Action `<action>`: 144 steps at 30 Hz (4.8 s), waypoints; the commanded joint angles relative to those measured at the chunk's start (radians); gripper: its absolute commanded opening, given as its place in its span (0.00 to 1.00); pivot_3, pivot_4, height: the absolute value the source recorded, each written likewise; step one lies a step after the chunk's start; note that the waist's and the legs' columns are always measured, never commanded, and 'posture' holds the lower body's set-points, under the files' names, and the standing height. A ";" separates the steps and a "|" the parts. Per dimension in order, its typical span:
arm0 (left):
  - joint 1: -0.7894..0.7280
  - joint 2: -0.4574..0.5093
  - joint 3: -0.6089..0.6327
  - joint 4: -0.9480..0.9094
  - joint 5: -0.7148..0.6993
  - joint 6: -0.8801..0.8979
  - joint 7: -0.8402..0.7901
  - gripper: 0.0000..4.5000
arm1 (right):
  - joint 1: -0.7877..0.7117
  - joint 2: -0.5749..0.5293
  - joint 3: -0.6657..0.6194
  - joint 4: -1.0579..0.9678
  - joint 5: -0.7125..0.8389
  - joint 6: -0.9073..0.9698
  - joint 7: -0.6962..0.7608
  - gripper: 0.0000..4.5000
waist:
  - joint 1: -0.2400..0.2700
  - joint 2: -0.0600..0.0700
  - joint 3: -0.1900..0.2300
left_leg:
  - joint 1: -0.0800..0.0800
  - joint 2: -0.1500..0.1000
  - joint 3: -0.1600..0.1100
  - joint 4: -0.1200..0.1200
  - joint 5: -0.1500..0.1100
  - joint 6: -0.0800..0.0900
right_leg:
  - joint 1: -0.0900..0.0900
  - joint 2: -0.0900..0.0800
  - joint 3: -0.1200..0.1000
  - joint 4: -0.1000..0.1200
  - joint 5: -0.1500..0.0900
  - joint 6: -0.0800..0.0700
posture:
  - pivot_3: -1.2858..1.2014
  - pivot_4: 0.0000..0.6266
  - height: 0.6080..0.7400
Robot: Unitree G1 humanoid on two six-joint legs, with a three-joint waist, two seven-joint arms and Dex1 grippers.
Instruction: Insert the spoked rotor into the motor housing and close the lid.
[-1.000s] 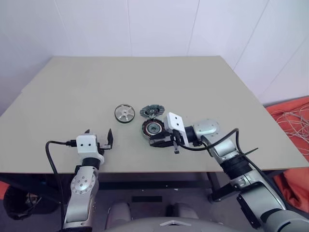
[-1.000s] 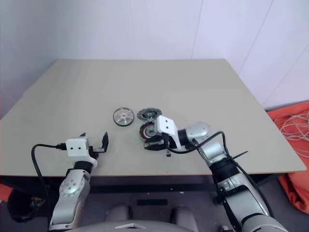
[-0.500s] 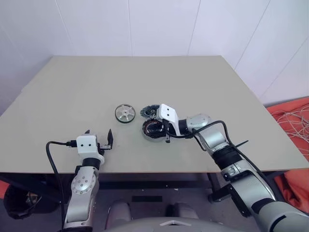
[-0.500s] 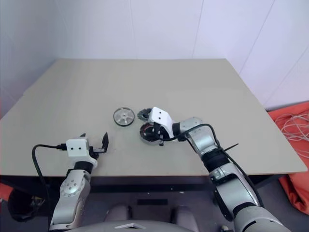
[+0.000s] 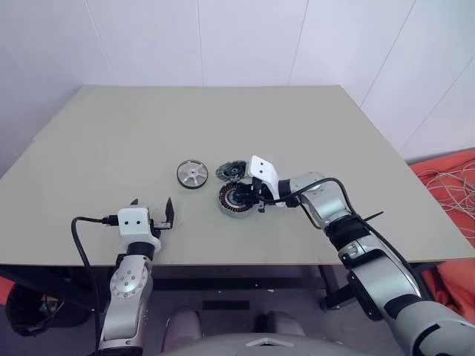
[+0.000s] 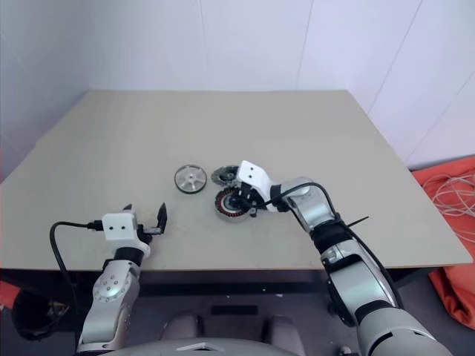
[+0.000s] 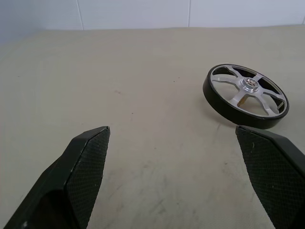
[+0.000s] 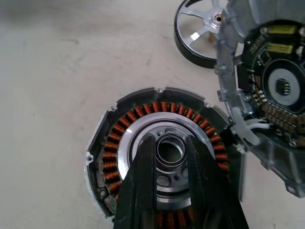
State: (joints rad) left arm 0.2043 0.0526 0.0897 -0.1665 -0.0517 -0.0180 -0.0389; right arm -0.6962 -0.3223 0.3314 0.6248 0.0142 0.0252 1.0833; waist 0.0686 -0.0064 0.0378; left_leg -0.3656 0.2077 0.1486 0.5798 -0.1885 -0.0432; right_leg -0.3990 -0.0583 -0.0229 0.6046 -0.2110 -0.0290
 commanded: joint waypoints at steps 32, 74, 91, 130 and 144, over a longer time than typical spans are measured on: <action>-0.018 -0.002 0.005 -0.008 -0.001 -0.018 0.009 1.00 | -0.020 -0.006 -0.044 -0.035 0.026 0.019 0.076 0.76 | 0.000 0.000 0.000 | 0.000 0.000 0.000 0.000 0.000 0.000 | 0.000 0.000 -0.001 0.000 0.000 -0.002 | 0.52 0.00 1.00; -0.011 -0.011 0.000 -0.004 0.004 -0.023 0.005 1.00 | -0.008 0.002 -0.054 -0.065 0.010 0.035 0.075 0.12 | 0.000 0.000 0.000 | 0.000 0.000 0.000 0.000 0.000 0.000 | 0.000 0.000 -0.001 0.001 -0.001 -0.002 | 0.52 0.00 1.00; -0.010 -0.013 0.001 -0.007 0.004 -0.020 0.008 1.00 | -0.014 0.012 -0.052 -0.055 0.005 0.021 0.063 0.51 | 0.000 0.000 0.000 | 0.000 0.000 0.000 0.000 0.000 0.000 | 0.000 0.000 -0.001 0.001 -0.001 -0.003 | 0.52 0.00 1.00; -0.013 -0.012 -0.001 0.003 0.002 -0.018 0.003 1.00 | 0.013 0.012 -0.052 -0.123 0.025 0.088 0.044 0.01 | 0.000 0.000 0.001 | 0.000 0.000 0.000 0.000 0.000 0.000 | 0.000 0.000 -0.001 0.001 -0.001 -0.003 | 0.52 0.00 1.00; -0.006 -0.016 -0.005 0.002 0.006 -0.025 0.005 1.00 | -0.017 0.029 -0.050 -0.048 0.008 0.052 0.043 0.01 | 0.000 0.000 0.001 | 0.000 0.000 0.000 0.000 0.000 0.000 | 0.000 0.000 -0.001 0.001 -0.001 -0.003 | 0.52 0.00 1.00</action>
State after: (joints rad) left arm 0.2032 0.0362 0.0889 -0.1384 -0.0507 -0.0183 -0.0377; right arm -0.6849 -0.2968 0.2872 0.5777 0.0180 0.0960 1.1282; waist 0.0685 -0.0062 0.0384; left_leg -0.3656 0.2079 0.1487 0.5796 -0.1886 -0.0432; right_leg -0.3994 -0.0582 -0.0239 0.6052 -0.2117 -0.0316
